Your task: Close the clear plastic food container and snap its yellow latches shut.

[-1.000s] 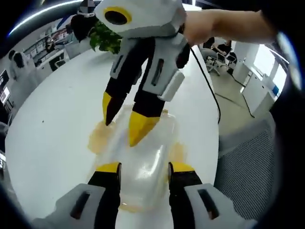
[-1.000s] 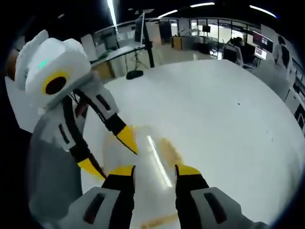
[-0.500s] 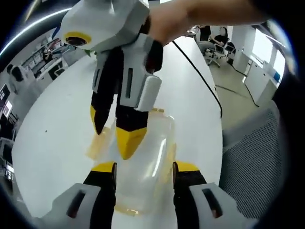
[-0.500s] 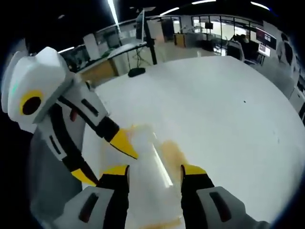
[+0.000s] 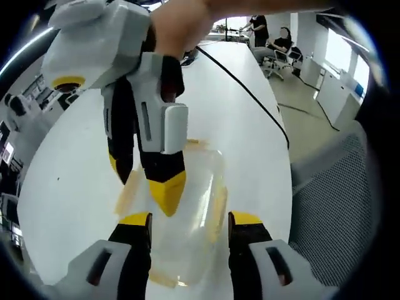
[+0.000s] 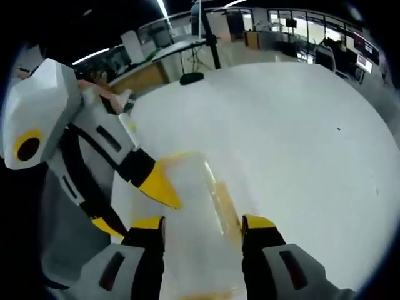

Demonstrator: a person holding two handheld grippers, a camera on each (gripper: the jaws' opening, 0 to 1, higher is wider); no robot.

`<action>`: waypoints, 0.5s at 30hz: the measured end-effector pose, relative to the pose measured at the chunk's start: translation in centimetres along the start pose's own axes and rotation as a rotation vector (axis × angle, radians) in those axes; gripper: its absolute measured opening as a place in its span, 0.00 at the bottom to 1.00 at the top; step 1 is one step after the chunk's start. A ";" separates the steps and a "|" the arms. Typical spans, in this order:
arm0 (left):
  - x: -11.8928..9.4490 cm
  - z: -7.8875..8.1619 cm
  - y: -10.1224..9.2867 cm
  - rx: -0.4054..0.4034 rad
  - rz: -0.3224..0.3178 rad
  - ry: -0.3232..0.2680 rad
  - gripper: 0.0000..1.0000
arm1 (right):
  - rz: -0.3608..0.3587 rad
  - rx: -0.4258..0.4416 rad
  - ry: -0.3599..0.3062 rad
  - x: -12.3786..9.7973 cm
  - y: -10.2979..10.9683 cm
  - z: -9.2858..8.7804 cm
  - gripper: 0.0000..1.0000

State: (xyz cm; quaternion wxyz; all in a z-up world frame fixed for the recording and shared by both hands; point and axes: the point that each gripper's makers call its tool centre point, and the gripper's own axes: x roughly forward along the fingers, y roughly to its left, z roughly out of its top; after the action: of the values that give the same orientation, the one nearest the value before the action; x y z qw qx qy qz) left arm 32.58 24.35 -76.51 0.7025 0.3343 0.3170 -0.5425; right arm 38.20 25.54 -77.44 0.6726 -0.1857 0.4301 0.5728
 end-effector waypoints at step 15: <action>0.5 -0.1 0.1 0.083 0.034 0.013 0.49 | 0.062 0.004 0.052 0.4 0.0 -0.3 0.49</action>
State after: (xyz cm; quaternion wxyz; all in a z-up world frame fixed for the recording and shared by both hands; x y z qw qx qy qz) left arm 32.77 24.15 -76.98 0.6950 0.3721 0.2931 -0.5410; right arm 38.03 25.57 -77.92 0.6436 -0.1857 0.4541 0.5874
